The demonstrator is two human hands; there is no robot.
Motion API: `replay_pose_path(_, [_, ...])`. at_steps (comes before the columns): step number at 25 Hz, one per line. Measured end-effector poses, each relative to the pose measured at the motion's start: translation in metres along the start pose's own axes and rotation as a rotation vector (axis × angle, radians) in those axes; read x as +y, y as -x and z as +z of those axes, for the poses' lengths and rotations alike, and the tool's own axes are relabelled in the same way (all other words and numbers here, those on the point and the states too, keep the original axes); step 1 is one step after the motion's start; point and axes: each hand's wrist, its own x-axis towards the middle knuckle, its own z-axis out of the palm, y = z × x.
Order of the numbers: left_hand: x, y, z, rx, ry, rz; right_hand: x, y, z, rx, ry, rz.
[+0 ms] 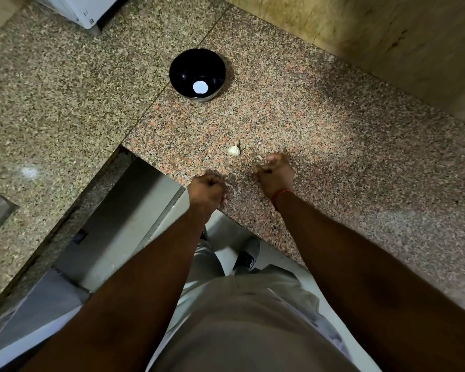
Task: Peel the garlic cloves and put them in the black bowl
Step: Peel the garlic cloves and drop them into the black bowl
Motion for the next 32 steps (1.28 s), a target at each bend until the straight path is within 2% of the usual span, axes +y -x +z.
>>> replay_pose_path(6, [0.002, 0.002, -0.001, -0.004, 0.008, 0.004, 0.012, 0.010, -0.002, -0.097, 0.136, -0.116])
replay_pose_path(12, [0.001, 0.006, -0.004, -0.011, 0.081, -0.012, 0.009, 0.015, 0.002, -0.204, 0.325, -0.314])
replay_pose_path(17, [-0.002, 0.009, -0.011, -0.016, 0.141, -0.004, 0.009, 0.015, 0.022, -0.209, 0.499, -0.688])
replay_pose_path(19, [-0.005, 0.007, -0.013, -0.007, 0.143, 0.006, 0.012, 0.015, 0.026, -0.222, 0.593, -0.767])
replay_pose_path(24, [-0.011, 0.003, -0.016, 0.012, 0.139, 0.032, 0.016, 0.013, 0.033, -0.178, 0.622, -0.744])
replay_pose_path(32, [-0.014, 0.001, -0.016, -0.013, 0.210, 0.028, 0.026, 0.023, 0.039, -0.252, 0.755, -0.804])
